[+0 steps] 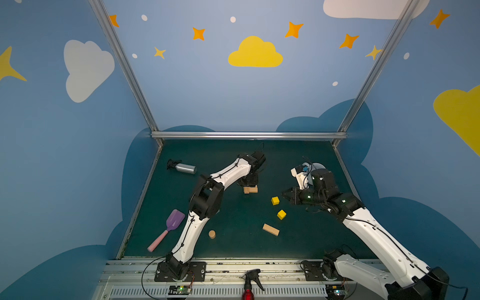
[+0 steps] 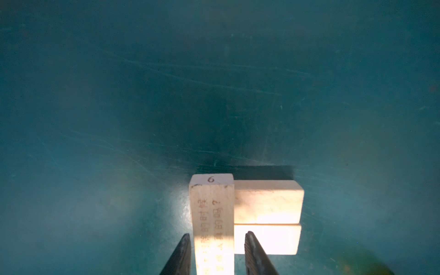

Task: Build the wood block tower
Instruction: 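Open and withdraw the left gripper while the right gripper reaches toward plank 60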

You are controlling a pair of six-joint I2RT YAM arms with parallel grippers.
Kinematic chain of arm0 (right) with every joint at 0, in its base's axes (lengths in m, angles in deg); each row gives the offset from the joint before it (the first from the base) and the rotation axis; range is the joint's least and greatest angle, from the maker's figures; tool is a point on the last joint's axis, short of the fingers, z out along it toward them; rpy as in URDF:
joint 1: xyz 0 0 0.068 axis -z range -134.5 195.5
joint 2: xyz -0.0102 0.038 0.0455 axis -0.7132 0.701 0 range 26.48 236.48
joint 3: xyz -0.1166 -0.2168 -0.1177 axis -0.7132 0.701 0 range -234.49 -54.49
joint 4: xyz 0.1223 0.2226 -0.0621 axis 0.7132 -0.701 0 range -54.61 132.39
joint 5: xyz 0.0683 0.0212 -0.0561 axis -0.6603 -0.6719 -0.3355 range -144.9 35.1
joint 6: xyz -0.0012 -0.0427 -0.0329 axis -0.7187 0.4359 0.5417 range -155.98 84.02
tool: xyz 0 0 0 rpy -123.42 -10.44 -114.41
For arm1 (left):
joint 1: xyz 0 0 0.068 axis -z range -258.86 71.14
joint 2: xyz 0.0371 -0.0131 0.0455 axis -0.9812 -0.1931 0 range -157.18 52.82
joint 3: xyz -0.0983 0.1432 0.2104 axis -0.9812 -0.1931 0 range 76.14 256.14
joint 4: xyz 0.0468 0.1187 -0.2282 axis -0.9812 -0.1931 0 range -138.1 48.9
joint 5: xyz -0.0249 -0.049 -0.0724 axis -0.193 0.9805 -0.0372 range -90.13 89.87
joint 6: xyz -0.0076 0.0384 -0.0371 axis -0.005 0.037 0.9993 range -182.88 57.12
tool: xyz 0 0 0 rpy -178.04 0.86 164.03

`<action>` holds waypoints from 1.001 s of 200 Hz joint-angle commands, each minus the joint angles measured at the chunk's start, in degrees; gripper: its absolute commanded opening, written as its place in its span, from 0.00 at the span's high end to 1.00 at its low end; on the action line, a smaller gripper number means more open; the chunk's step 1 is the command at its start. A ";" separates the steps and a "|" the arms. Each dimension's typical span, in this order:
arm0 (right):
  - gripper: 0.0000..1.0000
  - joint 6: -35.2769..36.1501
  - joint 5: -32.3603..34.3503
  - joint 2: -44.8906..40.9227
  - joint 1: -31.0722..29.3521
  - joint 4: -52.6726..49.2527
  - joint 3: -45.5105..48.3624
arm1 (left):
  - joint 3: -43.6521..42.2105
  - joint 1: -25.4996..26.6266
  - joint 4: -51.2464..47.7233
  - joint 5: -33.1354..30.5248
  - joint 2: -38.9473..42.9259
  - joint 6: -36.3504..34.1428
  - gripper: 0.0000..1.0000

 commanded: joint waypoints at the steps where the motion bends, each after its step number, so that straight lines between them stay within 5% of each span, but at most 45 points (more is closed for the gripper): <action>1: 0.91 -0.16 0.58 -0.98 -0.15 -0.46 0.79 | 0.76 -0.05 -1.36 -0.58 0.05 -0.38 0.60; 52: 0.90 -0.18 -0.07 -0.79 -0.23 -0.55 0.57 | 0.66 -0.11 -1.87 -0.98 2.33 -0.79 0.59; 105: 0.67 4.72 -1.95 4.08 -2.63 -7.49 -2.94 | -3.74 0.33 1.13 -1.11 13.38 -1.64 0.58; 127: 0.55 7.34 -1.07 6.99 -5.60 -12.68 -4.12 | -9.98 0.63 5.17 -0.98 21.18 -1.64 0.58; 151: 0.31 9.62 -0.28 10.20 -9.04 -17.01 -4.13 | -20.23 1.04 12.38 0.00 30.98 -0.53 0.57; 200: 0.22 14.34 0.26 16.55 -14.03 -21.11 -1.25 | -39.67 3.01 25.25 2.57 48.18 2.28 0.56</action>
